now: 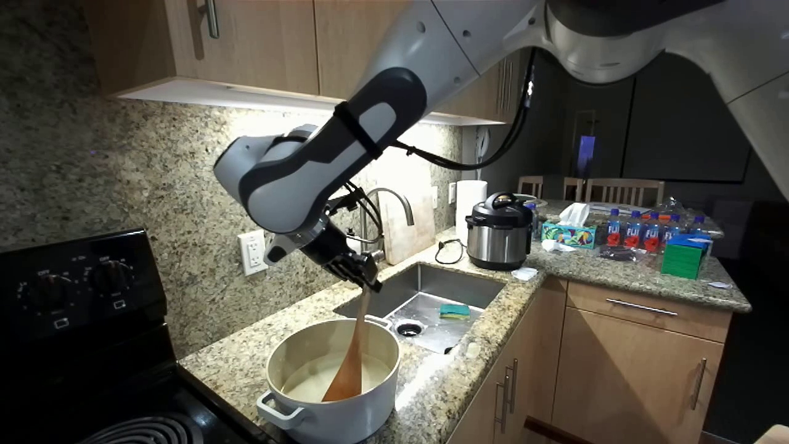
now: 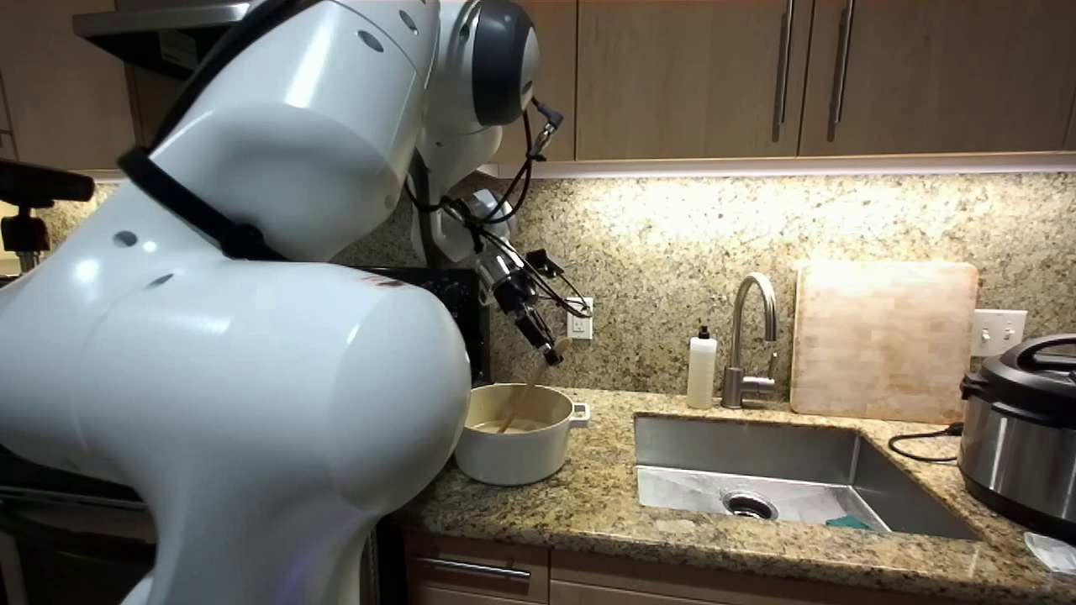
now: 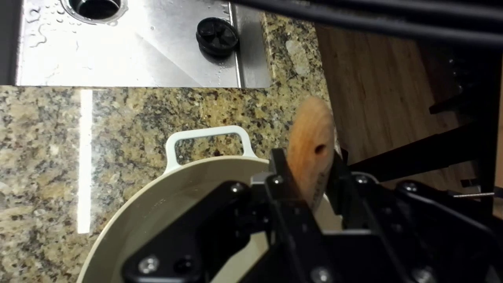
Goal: Pick up the cooking stick and stir in the pot
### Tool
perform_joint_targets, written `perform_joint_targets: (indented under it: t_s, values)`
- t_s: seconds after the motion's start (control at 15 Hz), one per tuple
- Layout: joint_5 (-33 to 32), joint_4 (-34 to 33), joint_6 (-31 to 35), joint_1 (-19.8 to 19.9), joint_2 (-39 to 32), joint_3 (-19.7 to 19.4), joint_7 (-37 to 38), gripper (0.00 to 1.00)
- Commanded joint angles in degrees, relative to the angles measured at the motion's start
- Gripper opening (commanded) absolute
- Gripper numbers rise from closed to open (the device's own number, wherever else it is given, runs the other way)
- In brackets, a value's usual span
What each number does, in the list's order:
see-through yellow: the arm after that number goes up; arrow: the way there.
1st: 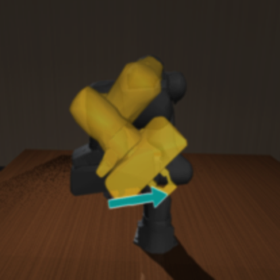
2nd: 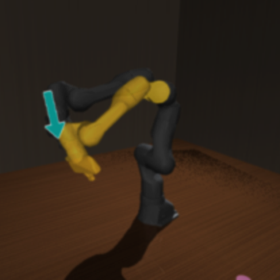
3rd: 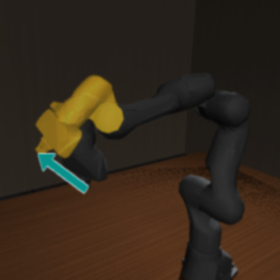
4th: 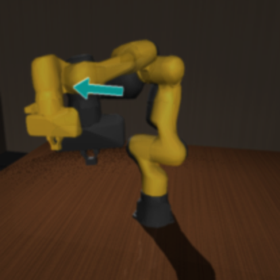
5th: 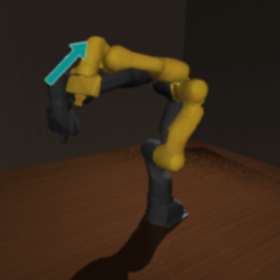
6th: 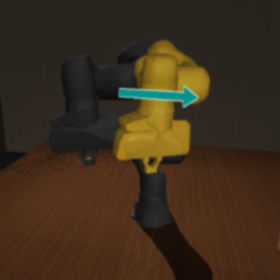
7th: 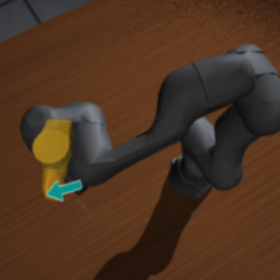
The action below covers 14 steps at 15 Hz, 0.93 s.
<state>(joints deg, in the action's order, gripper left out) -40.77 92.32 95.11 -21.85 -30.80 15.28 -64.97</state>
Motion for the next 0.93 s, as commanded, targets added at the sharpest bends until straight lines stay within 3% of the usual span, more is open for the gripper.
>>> perform_joint_targets:
  t_s: [0.0, 0.47, 0.87]
  values:
    - [-3.69, -3.47, -0.65, -1.39, -1.62, -0.47, 0.13, 0.07]
    - [-5.84, -10.81, -1.78, -2.0, -4.93, -1.66, 0.84, 0.07]
    - [-4.73, -8.32, -0.99, -0.06, -2.49, -3.36, 4.21, 0.07]
